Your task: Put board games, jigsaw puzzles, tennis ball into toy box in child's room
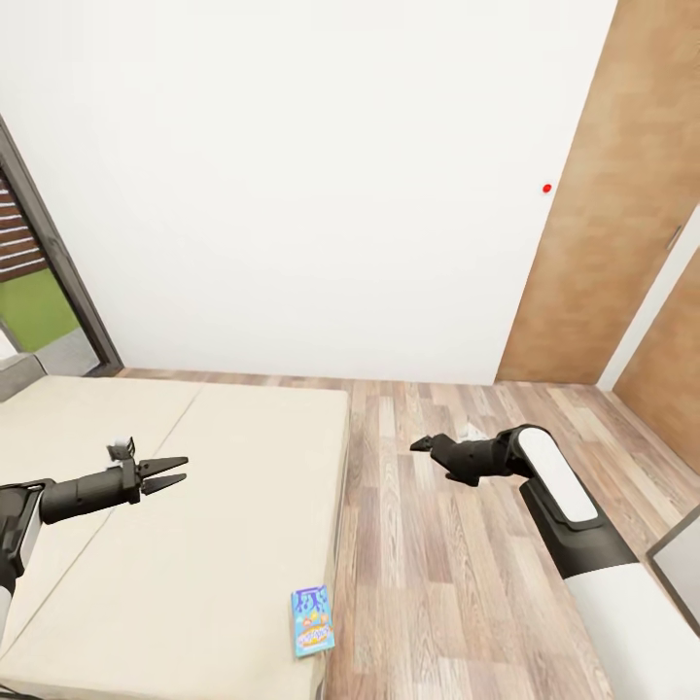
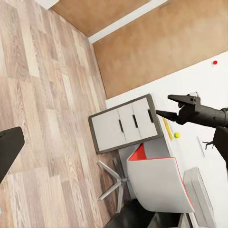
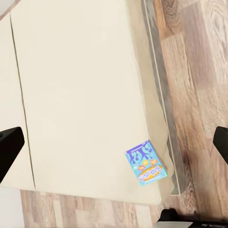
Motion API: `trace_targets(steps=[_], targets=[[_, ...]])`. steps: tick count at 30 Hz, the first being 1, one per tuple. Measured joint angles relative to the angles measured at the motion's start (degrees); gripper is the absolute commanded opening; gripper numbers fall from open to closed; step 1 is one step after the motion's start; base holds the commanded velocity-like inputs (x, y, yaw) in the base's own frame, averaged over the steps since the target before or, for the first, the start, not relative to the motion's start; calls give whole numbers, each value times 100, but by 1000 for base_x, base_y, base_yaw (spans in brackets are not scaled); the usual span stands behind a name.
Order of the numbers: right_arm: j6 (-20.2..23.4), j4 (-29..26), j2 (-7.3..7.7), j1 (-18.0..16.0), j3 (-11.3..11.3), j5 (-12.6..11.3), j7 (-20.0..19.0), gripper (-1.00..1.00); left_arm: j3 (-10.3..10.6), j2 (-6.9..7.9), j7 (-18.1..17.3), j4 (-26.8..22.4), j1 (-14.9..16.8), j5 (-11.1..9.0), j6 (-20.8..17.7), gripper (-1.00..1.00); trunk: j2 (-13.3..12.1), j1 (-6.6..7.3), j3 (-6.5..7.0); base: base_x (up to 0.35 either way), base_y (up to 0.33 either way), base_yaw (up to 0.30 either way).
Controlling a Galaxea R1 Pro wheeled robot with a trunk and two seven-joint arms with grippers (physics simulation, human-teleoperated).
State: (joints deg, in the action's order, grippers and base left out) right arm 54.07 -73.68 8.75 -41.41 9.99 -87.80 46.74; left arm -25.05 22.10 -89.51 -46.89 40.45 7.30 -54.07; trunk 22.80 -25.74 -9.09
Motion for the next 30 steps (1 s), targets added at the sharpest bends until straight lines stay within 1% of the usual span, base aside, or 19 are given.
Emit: trace_targets(steps=[8,12,15,21,26,28,30], targets=[[-75,-63,-22,213,13,-1,-9,100,-1,-1,0,0,0,0,0,100,0,0,76,0,0,0],[-89,-222,-35,327,23,-1,-12,100,4,-1,0,0,0,0,0,100,0,0,114,0,0,0],[-109,-387,-43,478,27,4,-17,100,15,-5,0,0,0,0,0,100,0,0,140,0,0,0],[-226,-516,-41,674,28,24,-37,100,25,-8,0,0,0,3,0,100,-1,0,176,0,0,0],[-298,-534,-43,820,29,142,-107,100,25,-8,0,0,0,7,0,100,-1,0,187,0,0,0],[-313,-543,-46,885,30,218,-150,100,24,-5,0,0,0,8,3,100,-1,0,189,0,0,0],[-323,-581,-45,959,34,347,-227,100,24,-3,0,0,0,8,11,100,-1,0,190,0,0,0]])
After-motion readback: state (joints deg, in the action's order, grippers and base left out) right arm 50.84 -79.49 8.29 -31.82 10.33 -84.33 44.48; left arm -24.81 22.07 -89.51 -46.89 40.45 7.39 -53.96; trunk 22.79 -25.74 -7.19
